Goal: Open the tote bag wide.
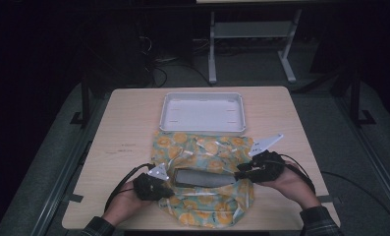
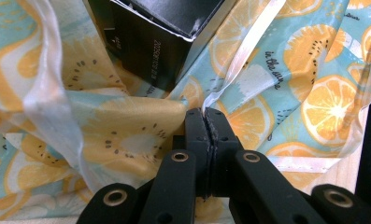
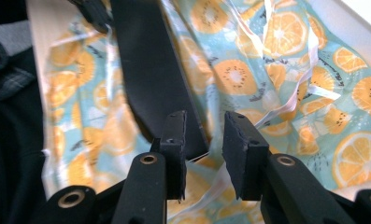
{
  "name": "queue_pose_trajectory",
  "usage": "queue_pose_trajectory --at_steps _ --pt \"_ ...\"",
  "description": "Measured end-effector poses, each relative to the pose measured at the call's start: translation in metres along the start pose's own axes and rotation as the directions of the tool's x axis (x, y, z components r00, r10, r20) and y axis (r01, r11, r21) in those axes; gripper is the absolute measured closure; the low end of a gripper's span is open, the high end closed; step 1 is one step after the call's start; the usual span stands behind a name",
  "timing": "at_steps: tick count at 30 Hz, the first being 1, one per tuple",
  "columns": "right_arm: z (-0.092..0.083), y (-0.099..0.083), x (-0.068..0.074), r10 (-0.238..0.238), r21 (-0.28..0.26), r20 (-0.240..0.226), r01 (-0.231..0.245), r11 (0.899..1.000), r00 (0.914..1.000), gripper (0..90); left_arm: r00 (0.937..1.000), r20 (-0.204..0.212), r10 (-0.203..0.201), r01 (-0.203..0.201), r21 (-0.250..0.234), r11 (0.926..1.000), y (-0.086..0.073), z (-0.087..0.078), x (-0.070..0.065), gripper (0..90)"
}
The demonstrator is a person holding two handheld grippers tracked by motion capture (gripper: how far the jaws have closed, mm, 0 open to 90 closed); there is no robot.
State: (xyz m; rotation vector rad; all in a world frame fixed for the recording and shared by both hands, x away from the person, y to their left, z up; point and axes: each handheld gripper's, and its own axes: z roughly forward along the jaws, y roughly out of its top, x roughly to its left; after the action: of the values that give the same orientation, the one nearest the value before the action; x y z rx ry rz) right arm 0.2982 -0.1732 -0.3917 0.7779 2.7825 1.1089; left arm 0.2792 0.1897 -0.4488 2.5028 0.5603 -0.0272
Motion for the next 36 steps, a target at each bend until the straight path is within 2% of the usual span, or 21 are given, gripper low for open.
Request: queue_pose_trajectory --at_steps 4,9,12,14,19,26,29,31,33,36 --pt "0.013 0.002 -0.008 0.019 0.030 0.000 -0.019 0.999 0.9998 71.3 1.0000 -0.001 0.002 -0.002 0.001 1.0000 0.000 0.000 0.000 88.5" --pt "0.022 0.002 -0.012 0.026 0.047 -0.003 -0.026 0.999 0.9997 77.4 1.0000 -0.002 0.002 -0.002 0.003 1.0000 0.000 0.000 0.000 88.5" --pt "0.024 0.001 -0.013 0.022 0.062 0.012 -0.023 0.998 0.9997 86.5 1.0000 -0.003 0.003 -0.003 0.005 1.0000 0.000 0.001 0.000 88.6" --pt "0.024 0.000 -0.014 0.013 0.070 0.024 -0.014 0.997 0.9996 88.9 1.0000 -0.002 0.003 -0.003 0.006 1.0000 0.000 0.000 0.000 88.6" --pt "0.028 -0.005 -0.019 0.006 0.102 0.078 -0.014 0.995 0.9969 89.4 1.0000 -0.001 0.003 -0.003 0.006 1.0000 0.000 0.000 0.000 88.7" --pt "0.047 -0.018 -0.032 0.016 0.167 0.095 -0.032 0.985 0.9954 89.4 1.0000 0.000 0.001 -0.001 0.005 1.0000 0.000 0.000 0.000 88.7" --pt "0.053 -0.019 -0.036 0.002 0.183 0.108 -0.022 0.983 0.9941 89.5 1.0000 0.000 0.001 -0.001 0.006 1.0000 0.000 0.000 0.000 88.7" --pt "0.056 -0.019 -0.037 0.015 0.194 0.104 -0.035 0.980 0.9945 89.4 1.0000 0.001 0.001 -0.001 0.006 1.0000 0.000 0.000 0.000 88.7" --pt "0.057 -0.019 -0.037 0.014 0.189 0.108 -0.034 0.981 0.9941 89.1 1.0000 0.001 0.001 -0.001 0.005 1.0000 -0.001 0.000 0.000 88.7" --pt "0.051 -0.018 -0.036 0.031 0.154 0.109 -0.048 0.987 0.9936 82.4 1.0000 0.000 0.001 -0.001 0.006 1.0000 -0.001 0.000 -0.001 88.7"
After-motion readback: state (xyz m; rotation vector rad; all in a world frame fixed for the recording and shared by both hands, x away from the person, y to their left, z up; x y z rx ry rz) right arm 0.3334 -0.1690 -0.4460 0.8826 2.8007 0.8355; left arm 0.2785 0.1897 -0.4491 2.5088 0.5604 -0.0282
